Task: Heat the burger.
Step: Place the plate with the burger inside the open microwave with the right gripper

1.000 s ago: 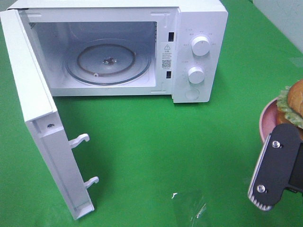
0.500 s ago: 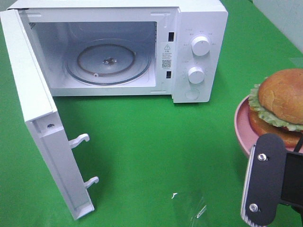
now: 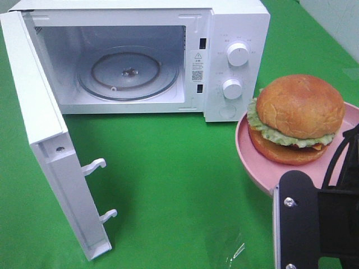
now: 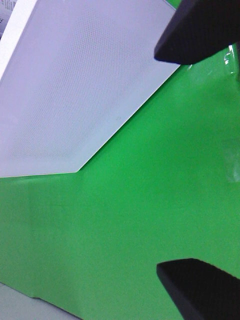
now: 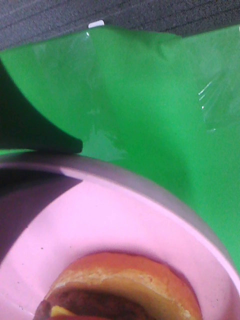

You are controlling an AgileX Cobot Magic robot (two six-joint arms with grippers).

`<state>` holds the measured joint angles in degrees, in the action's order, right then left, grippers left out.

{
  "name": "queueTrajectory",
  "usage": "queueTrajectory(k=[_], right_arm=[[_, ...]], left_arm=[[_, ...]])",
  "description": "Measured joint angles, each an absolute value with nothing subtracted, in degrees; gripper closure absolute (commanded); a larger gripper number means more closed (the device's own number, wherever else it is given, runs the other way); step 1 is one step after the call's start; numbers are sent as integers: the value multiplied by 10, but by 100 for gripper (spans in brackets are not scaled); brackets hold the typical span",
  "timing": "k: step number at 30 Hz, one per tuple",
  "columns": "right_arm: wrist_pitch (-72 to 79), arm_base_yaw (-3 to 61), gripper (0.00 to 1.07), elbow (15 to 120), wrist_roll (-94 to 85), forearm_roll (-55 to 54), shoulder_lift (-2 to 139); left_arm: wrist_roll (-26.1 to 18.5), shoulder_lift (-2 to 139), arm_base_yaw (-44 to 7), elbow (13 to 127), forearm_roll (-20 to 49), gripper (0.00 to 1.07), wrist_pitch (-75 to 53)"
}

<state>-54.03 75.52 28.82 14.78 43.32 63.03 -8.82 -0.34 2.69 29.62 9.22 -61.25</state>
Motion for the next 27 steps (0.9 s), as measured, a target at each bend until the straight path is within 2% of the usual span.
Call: queueTrajectory(k=[9,20,27], right_arm=[[-512,755,107,288,145,480,630],[-420,755,107,286,50,489,630],[-349,716,107,286,0,491,630]], left_arm=[[-88,-3,27,296,92,9,-612],[-88,-3,27,296,92,9,-612],[-88,-3,27,296,92,9,-612]])
